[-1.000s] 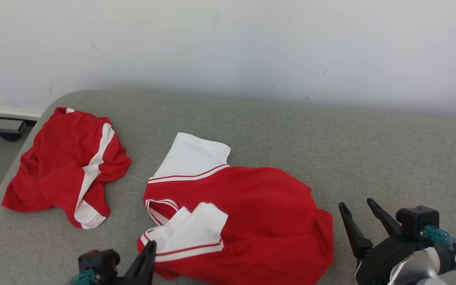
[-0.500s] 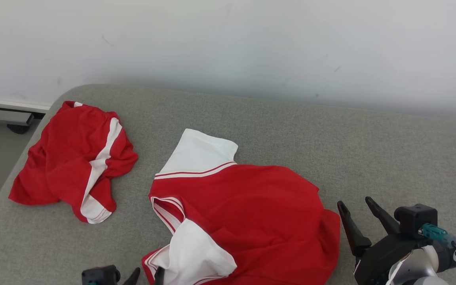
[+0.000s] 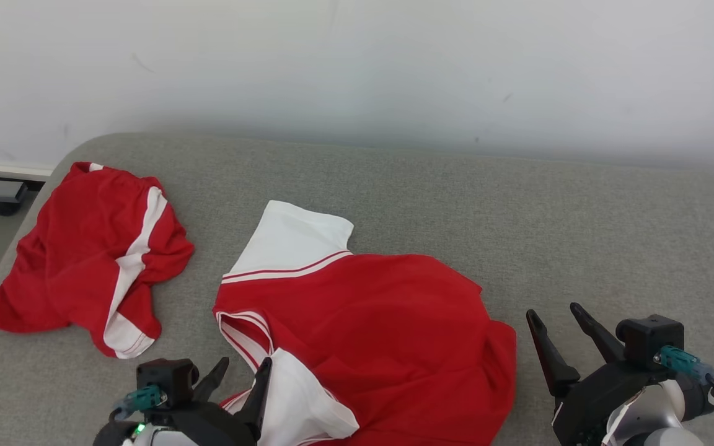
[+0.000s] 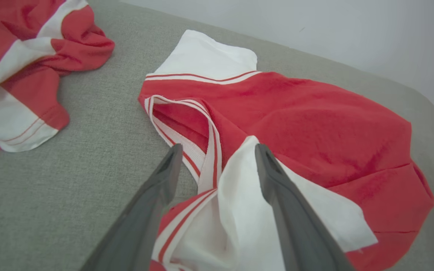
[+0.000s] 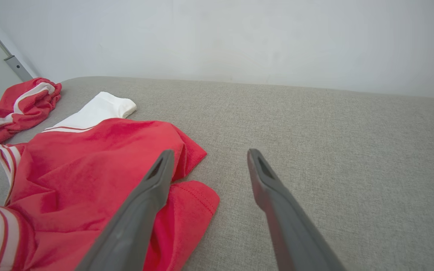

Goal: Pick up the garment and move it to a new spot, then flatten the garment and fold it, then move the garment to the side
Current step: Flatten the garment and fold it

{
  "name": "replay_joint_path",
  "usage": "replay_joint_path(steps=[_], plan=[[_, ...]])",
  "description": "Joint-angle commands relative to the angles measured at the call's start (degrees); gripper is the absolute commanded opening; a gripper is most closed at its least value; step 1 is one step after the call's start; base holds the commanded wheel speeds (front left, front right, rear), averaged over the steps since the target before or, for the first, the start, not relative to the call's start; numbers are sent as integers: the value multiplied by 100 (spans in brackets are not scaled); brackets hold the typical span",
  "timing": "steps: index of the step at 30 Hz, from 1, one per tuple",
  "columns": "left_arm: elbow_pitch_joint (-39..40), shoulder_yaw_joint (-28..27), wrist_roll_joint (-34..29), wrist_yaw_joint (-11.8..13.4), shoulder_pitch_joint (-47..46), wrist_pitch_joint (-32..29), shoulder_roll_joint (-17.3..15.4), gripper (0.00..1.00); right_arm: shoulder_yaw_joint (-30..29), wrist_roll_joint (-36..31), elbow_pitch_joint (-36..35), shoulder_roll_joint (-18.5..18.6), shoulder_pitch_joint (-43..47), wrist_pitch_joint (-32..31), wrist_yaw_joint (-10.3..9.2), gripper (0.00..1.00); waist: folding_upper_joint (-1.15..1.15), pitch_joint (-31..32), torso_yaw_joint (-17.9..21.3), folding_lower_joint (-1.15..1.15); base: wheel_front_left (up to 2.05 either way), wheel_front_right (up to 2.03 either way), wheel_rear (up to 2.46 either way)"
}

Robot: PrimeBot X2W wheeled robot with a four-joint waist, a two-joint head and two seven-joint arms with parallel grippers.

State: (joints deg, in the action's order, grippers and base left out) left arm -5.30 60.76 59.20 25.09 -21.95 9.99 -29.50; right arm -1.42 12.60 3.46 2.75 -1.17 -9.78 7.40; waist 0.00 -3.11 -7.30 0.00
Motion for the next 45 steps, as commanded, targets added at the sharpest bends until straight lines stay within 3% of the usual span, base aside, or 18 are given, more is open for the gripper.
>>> replay_joint_path(steps=[1, 13, 14, 15, 16, 20, 28, 38, 45], plan=[[-106, 24, -47, -81, -135, -58, -10, 100, 2, 30, 2, 27, -70, 33, 18, 100, 0, -46, 147, 0, 0, 0, 0], [-632, 186, 2, -396, -384, -334, 123, 100, -105, -21, -8, 26, -26, 59, 18, 100, 0, -143, 529, 0, 0, 0, 0], [-663, 180, 27, -442, -383, -329, 141, 78, -114, -23, -10, 26, -23, 61, 18, 100, 0, -145, 532, 0, 0, 0, 0], [-696, 181, 38, -457, -390, -322, 154, 45, -127, -26, -11, 27, -16, 65, 18, 100, 0, -144, 527, 0, 0, 0, 0], [-718, 173, 46, -493, -398, -303, 167, 0, -133, -26, -15, 27, -11, 67, 18, 100, 0, -143, 517, 0, 0, 0, 0], [-777, 154, 100, -576, -403, -281, 197, 0, -149, -25, -25, 26, -3, 61, 18, 100, 0, -121, 437, 0, 0, 0, 0], [-411, -57, 119, -448, -378, -39, 54, 0, -154, 13, -7, 26, 43, 59, 19, 100, 0, -26, 51, 0, 0, 0, 0], [701, -57, 570, -419, 182, -580, -669, 0, -78, 63, 74, 28, 6, 73, 19, 100, 0, 62, -377, 0, 0, 0, 0], [1096, -143, 946, -377, 534, -725, -961, 0, -27, 58, 122, 28, -9, 76, 19, 100, 0, 82, -438, 0, 0, 0, 0]])
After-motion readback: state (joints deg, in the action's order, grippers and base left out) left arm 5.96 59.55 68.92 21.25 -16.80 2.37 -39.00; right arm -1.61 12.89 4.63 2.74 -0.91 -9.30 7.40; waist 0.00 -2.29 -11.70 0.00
